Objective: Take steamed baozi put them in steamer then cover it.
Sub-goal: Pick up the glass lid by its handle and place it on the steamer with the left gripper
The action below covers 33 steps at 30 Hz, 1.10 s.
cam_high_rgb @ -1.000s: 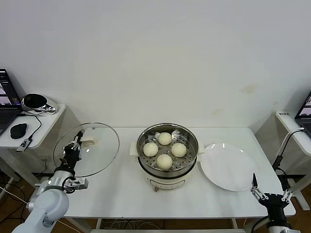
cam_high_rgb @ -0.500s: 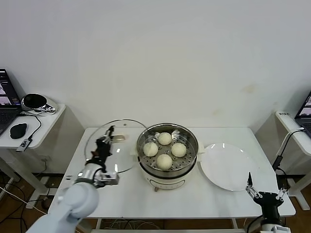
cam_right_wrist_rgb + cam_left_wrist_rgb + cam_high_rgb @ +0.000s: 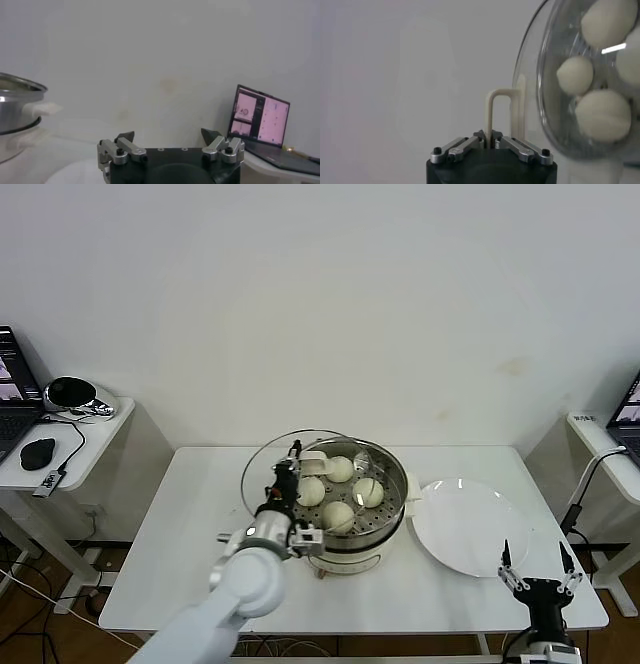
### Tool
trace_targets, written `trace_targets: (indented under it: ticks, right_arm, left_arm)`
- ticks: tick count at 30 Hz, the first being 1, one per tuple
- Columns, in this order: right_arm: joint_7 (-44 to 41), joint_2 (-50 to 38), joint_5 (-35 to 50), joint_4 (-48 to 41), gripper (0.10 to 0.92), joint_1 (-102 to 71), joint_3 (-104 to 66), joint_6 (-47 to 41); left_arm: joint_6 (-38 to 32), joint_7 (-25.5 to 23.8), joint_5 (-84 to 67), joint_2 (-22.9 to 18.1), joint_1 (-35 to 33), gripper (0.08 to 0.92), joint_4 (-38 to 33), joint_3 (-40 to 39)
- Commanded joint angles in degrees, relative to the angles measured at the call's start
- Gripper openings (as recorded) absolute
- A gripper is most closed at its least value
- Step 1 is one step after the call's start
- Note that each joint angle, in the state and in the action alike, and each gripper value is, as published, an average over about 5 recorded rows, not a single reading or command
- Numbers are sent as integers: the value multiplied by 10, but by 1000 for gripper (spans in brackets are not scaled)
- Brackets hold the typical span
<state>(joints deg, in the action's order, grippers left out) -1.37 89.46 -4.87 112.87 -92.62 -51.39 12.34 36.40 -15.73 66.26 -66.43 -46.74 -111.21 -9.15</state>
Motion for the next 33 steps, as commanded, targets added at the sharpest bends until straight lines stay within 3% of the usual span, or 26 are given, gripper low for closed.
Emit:
trace_targets:
  ticks: [1,12,33]
  right_arm:
    - [5,3,-18,-11,823,4,4,2]
    - [4,-3,-14,-19,823,1,10,8]
    - [4,-7,-7,-26,823,0,11,16]
  left_arm:
    - [18,-29,90,-111,41,143,100,-51]
    - [4,-8,102,-132,40,143,162,-41]
    - [-4,11,104,-151,35,143,180,-37]
